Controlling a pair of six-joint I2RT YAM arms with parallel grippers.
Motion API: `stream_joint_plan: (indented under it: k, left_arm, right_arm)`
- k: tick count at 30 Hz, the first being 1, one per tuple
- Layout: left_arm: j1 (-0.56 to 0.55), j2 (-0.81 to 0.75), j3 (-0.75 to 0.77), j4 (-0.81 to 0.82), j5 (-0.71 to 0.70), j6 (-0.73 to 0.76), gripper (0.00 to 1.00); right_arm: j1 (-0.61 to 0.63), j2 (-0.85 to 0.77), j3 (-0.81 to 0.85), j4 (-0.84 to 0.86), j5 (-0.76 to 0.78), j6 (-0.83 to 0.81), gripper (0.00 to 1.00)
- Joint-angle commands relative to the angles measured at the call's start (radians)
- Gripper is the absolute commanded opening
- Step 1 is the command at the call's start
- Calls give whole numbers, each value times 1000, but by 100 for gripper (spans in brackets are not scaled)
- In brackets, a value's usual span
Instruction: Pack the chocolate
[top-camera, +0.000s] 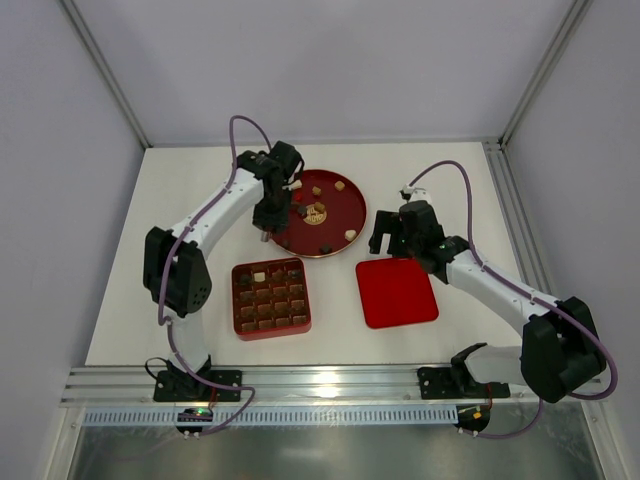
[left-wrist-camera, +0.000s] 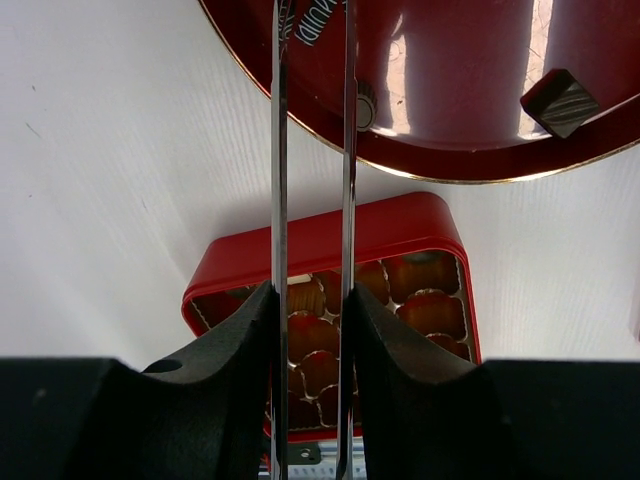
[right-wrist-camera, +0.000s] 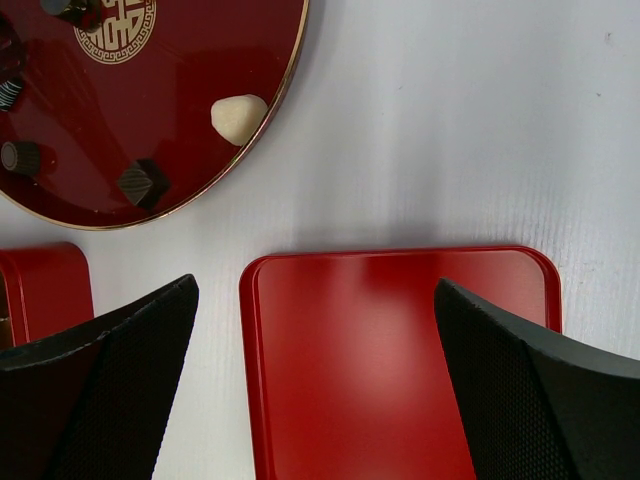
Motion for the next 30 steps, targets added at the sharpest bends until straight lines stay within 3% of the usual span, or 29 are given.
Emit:
stream_joint_plan:
  k: [1,30]
  left_arm:
    - [2,-52,-3,-22,-17,26,35]
    - [2,-93,-11,-69,-14,47,39]
  right_arm:
    - [-3,-38,-1,19,4,-12,100]
    - [-3,-37,8,15,3,-7,100]
